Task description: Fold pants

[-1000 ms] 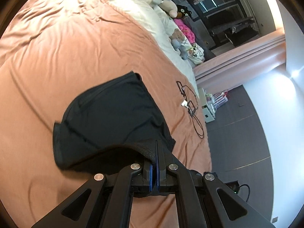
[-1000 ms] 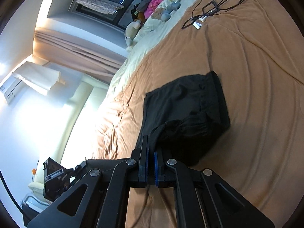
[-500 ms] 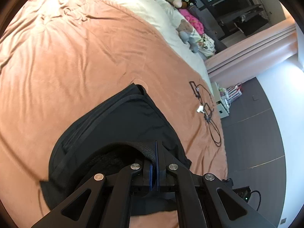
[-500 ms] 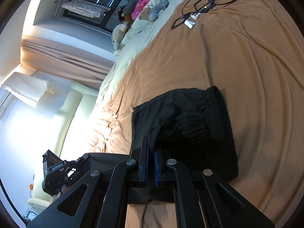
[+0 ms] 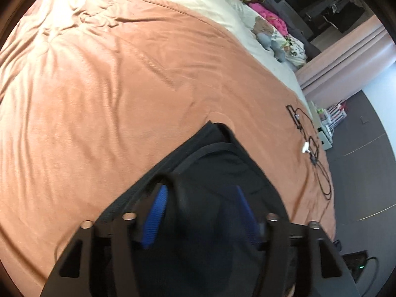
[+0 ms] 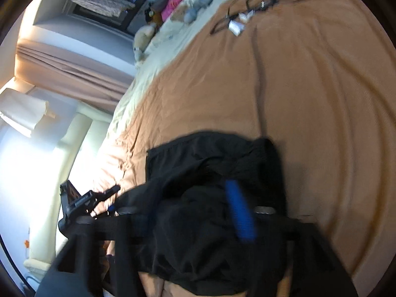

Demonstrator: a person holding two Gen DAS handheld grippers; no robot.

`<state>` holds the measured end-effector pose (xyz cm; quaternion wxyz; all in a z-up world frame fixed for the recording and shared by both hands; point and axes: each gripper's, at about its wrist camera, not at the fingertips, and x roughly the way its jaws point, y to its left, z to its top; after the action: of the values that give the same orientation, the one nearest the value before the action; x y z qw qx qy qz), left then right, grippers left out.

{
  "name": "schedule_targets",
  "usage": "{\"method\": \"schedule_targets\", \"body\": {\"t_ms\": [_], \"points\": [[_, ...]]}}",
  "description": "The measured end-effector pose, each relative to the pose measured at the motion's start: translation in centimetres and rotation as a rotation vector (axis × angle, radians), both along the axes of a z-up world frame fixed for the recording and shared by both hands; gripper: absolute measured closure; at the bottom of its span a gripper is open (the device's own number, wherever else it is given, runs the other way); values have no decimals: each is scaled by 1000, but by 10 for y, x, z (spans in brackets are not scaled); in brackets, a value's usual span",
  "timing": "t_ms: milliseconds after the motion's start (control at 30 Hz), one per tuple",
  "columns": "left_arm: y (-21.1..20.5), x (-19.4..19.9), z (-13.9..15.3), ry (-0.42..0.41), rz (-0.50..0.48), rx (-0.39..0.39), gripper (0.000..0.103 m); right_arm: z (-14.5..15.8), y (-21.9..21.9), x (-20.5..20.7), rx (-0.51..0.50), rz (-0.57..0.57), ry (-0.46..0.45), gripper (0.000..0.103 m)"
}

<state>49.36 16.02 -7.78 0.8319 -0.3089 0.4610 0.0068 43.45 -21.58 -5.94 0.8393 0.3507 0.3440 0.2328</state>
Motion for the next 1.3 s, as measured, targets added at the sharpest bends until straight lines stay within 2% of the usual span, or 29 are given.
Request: {"method": "schedule_targets", "body": {"t_ms": [67,200,367,533,767,833,867,900,967,1033,1100,1167,1300], "points": [[1,-3,-1,9,0,-8,39,7,-3,-4,3,18,-18,29],[-2,-11,-5,32,-5,-1,39,15,-5,-12,-134,-7,-50,29],[-17,-10,-19,64,-17,-59,39,16,15,-14,-312,30,-42,29],[-31,-2,-38,98,9,-124,39,21,29,-9,-421,70,-37,29],[-44,9,-54,158,34,-56,40,15,41,-7,-474,127,-3,29],[-45,13,-53,145,34,-47,41,13,41,-3,-473,131,3,29],[-45,16,-52,137,36,-33,49,13,42,-1,-463,129,2,29],[-45,19,-52,135,39,-16,56,13,43,3,-459,128,0,36],[-43,27,-51,146,46,8,88,13,48,8,-468,140,-4,46],[-41,36,-47,131,48,2,91,8,51,11,-475,145,-10,56],[-41,44,-40,112,43,31,92,6,51,14,-471,144,-12,66],[-43,53,-36,94,32,36,98,3,47,14,-462,136,-15,67],[-46,68,-29,63,19,38,98,1,41,17,-434,130,-12,68]]}}
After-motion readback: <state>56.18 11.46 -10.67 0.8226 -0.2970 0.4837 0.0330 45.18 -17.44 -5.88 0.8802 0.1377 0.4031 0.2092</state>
